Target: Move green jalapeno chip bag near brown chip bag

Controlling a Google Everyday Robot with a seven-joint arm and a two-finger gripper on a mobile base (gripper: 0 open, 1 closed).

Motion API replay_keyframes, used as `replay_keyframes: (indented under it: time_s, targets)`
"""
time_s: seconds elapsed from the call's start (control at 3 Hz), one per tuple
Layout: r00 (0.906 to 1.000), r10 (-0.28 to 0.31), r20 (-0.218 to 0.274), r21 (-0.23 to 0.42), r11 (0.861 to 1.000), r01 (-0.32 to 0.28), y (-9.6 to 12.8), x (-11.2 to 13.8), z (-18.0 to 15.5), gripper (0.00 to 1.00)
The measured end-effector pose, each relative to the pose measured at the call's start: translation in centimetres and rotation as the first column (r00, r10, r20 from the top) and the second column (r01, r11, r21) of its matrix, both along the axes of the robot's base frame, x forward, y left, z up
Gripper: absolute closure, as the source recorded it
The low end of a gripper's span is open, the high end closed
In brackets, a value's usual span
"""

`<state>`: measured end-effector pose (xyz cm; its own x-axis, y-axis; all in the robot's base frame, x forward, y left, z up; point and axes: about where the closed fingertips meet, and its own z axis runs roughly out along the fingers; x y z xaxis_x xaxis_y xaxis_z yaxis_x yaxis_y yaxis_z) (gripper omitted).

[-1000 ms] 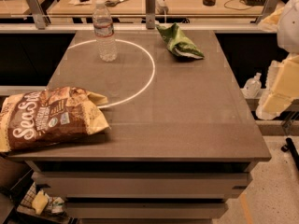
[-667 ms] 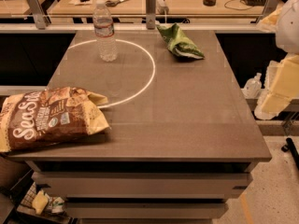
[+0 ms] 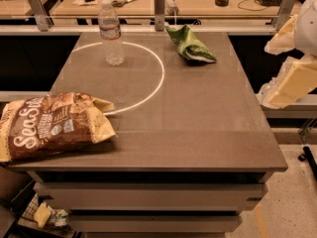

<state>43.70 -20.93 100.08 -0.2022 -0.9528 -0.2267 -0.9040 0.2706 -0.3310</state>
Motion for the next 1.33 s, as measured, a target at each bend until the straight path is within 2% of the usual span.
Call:
replay_keyframes:
  time_s: [0.33, 0.67, 1.0, 1.33]
  targets:
    - [1.0000, 0.001, 0.006, 0.000, 1.000, -0.001, 0.1, 0.0, 0.2, 0.11]
    - [0.9999, 0.001, 0.012, 0.000, 1.000, -0.001, 0.1, 0.0, 0.3, 0.00]
    - [0.9999, 0.001, 0.012, 0.000, 1.000, -0.001, 0.1, 0.0, 0.3, 0.00]
    - [0.9987, -0.034, 0.038, 0.007, 0.999, 0.034, -0.8, 2.2, 1.1, 0.00]
